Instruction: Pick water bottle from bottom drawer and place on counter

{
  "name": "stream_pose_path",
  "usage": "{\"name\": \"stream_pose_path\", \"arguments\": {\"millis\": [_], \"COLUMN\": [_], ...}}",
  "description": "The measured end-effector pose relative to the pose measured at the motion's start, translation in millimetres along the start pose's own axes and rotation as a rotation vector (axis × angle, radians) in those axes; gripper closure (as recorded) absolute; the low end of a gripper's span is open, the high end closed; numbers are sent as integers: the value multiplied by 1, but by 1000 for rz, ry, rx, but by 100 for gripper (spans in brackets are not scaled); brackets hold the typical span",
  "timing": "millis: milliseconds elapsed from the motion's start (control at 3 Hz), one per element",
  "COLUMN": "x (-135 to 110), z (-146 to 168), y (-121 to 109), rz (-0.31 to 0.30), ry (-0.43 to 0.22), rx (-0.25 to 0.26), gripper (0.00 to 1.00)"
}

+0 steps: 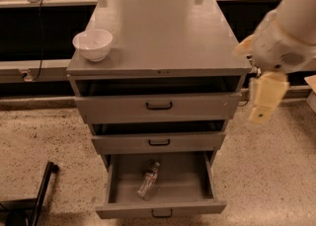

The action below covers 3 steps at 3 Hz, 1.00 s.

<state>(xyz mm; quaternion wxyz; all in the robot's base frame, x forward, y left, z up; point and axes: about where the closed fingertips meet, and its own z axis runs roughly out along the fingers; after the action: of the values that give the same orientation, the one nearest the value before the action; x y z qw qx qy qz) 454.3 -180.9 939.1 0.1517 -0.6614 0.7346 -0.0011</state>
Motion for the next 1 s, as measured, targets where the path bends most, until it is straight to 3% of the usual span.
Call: {"name": "stream_pose_path", "arguments": {"millis": [333, 667, 1000], "x": [-42, -52, -58], "z": [53, 53, 71], "y": [14, 16, 12], "rz": [-183, -269, -331], "ry": [-145, -170, -70], "rx": [-73, -69, -86], "gripper": [0, 0, 0]}}
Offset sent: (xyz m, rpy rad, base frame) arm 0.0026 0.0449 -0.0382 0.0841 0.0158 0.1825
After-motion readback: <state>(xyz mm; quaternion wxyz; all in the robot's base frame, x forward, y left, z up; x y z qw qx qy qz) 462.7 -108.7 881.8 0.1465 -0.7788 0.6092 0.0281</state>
